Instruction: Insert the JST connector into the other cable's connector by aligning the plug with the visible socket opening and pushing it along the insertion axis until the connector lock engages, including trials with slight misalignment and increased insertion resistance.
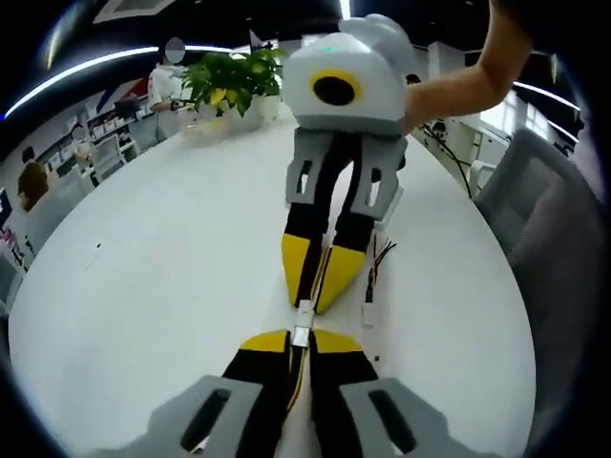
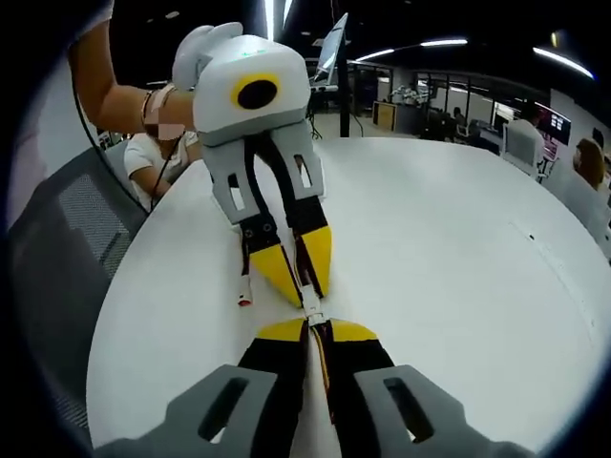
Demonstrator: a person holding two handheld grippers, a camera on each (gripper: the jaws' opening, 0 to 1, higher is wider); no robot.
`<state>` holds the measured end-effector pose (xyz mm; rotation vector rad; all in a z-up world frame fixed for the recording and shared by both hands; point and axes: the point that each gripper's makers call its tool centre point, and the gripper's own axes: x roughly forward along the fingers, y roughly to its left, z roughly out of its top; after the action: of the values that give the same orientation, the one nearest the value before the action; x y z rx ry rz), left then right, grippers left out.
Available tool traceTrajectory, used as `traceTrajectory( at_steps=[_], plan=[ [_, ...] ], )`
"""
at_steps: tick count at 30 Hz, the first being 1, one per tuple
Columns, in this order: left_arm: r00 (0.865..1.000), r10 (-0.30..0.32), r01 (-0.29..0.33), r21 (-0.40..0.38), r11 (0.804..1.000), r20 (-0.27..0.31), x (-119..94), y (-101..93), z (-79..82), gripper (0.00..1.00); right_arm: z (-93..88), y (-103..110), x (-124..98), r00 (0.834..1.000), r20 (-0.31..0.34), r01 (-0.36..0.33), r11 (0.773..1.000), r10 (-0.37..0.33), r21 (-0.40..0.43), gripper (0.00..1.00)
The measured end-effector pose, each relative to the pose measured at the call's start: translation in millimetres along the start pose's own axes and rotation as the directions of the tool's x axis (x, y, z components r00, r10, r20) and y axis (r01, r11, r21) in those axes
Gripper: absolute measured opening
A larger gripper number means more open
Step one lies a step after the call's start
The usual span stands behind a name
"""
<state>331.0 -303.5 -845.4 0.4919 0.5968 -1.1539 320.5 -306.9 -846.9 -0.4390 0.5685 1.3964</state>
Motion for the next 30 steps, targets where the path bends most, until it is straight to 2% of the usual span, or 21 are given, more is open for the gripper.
traceTrajectory(
  at_steps=[4,15,17,20,30],
  plan=[
    [1.0,-0.009,0.009,-0.031,0.999,0.009,3.2,-1.4,2.2,0.13,7.0,2.3,2.8,1.0,0.029,-0.003,1.0,0.002,0.015,0.04],
    [1.0,0.009,-0.009,-0.016,1.0,0.008,4.8,-0.6,3.7,0.13,7.8,-0.4,5.7,1.0,0.021,0.015,1.0,-0.015,-0.009,0.05],
    [1.0,0.018,-0.018,-0.019,1.0,0.004,2.9,1.3,2.5,0.14,8.9,-1.4,5.3,0.999,0.026,0.023,1.0,-0.022,-0.007,0.08],
    [1.0,0.024,-0.024,-0.027,0.999,0.004,-3.3,2.9,0.8,0.14,12.4,-2.7,2.3,0.999,0.039,0.033,0.999,-0.033,-0.017,0.17],
    [0.996,0.067,-0.062,-0.081,0.995,0.064,-30.4,3.6,8.5,0.14,19.6,3.3,-20.0,0.996,0.075,0.041,0.999,-0.04,-0.012,0.14]
  ],
)
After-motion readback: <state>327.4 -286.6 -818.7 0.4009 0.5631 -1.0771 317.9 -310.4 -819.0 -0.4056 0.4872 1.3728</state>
